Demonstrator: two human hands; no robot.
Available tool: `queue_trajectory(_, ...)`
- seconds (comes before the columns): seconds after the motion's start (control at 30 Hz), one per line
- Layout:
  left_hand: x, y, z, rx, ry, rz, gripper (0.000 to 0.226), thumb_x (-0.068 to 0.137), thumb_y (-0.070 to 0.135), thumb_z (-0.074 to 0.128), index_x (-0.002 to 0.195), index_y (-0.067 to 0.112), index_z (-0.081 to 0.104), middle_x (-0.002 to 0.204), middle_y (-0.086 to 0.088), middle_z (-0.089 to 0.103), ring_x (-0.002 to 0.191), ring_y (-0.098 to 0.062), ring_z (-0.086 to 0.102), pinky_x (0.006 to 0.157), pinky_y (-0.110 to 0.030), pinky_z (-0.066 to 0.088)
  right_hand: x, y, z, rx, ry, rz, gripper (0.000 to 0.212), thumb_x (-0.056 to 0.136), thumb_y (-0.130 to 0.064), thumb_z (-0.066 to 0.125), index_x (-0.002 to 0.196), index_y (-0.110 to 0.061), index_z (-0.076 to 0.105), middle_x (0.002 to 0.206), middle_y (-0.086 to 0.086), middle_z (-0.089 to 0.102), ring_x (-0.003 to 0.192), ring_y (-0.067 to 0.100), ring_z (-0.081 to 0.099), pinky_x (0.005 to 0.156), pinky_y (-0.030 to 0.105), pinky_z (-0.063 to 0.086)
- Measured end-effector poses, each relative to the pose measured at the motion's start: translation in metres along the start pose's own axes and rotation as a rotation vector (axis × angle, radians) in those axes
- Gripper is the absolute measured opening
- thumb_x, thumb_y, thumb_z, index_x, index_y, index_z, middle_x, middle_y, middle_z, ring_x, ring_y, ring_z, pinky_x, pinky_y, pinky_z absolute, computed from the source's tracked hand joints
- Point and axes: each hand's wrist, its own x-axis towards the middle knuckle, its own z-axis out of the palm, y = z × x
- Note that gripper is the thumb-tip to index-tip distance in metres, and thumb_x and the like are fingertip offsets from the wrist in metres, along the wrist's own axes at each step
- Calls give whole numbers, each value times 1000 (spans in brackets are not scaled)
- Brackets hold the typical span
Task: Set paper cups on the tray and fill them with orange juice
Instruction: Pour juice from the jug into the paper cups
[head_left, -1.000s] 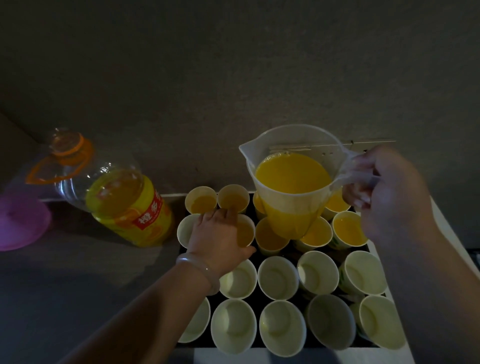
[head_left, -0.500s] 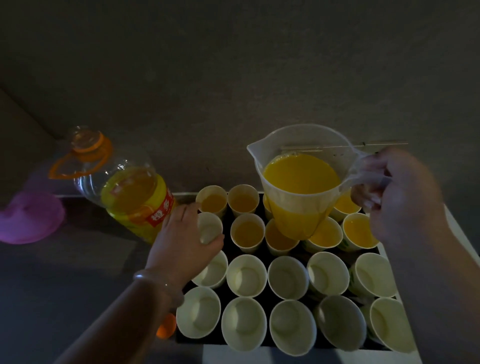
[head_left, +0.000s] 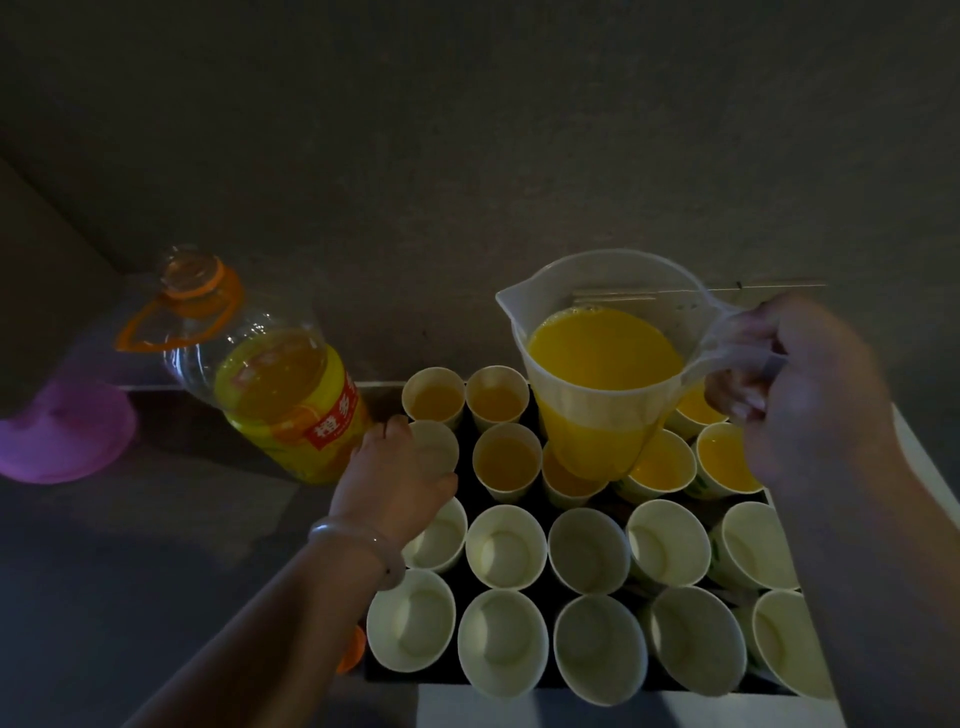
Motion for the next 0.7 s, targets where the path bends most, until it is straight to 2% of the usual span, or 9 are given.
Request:
queue_trajectory(0.1, -5, 3, -5, -73, 42, 7, 51, 73, 45, 62, 111, 16, 48, 108, -3, 53, 95, -19, 53, 84, -34, 47, -2, 0, 1, -12, 20, -3, 53, 88, -9, 43, 36, -19, 47, 34, -7, 32, 30, 7, 24, 38, 21, 21)
queue_trajectory(0.17, -9, 3, -7, -80, 67, 39, 52, 70, 46, 62, 112, 18, 49, 107, -2, 53, 95, -17, 52, 84, -35, 48, -2, -1, 2, -19, 49, 6, 42, 88, -10, 45, 47, -15, 46, 34, -7, 32, 30, 7, 24, 41, 24, 20)
queue_trajectory(0.27, -14, 4, -9, -133, 120, 43, 55, 70, 47, 59, 115, 19, 46, 111, -1, 50, 98, -17, 50, 85, -34, 48, -3, -3, 5, -6, 55, 17, 51, 87, -10, 45, 37, -19, 48, 34, -7, 34, 31, 7, 25, 44, 27, 19)
queue_trajectory(0.37, -17, 4, -12, -181, 155, 54, 59, 70, 46, 59, 121, 19, 43, 116, -1, 47, 105, -17, 47, 88, -33, 47, -5, -5, 6, 0, 53, 8, 35, 88, -10, 45, 52, -13, 44, 35, -7, 34, 31, 7, 25, 47, 28, 18)
queue_trajectory(0.43, -18, 6, -14, -205, 143, 58, 62, 69, 46, 58, 122, 19, 43, 118, -1, 47, 107, -16, 46, 89, -32, 46, -5, -5, 6, 0, 46, 1, 33, 88, -10, 45, 55, -13, 42, 36, -6, 34, 32, 7, 25, 46, 28, 18)
queue_trajectory(0.5, -20, 8, -17, -216, 142, 72, 64, 70, 47, 58, 125, 19, 42, 121, -1, 47, 108, -16, 46, 90, -31, 46, -4, -6, 7, 8, 38, 2, 38, 88, -10, 45, 50, -14, 43, 36, -6, 33, 32, 7, 24, 45, 27, 18)
queue_trajectory(0.6, -25, 12, -22, -264, 160, 82, 66, 73, 38, 69, 129, 18, 40, 124, -1, 42, 109, -17, 46, 88, -28, 44, -3, -6, 7, -7, 18, 6, 55, 87, -10, 45, 33, -18, 49, 36, -6, 34, 31, 7, 25, 42, 24, 19)
queue_trajectory(0.7, -32, 18, -31, -328, 213, 117, 69, 72, 32, 74, 130, 20, 39, 121, 4, 36, 101, -11, 43, 80, -23, 38, -1, -7, 6, -53, 0, 13, 61, 89, -11, 43, 29, -19, 50, 34, -7, 34, 30, 7, 25, 43, 26, 20)
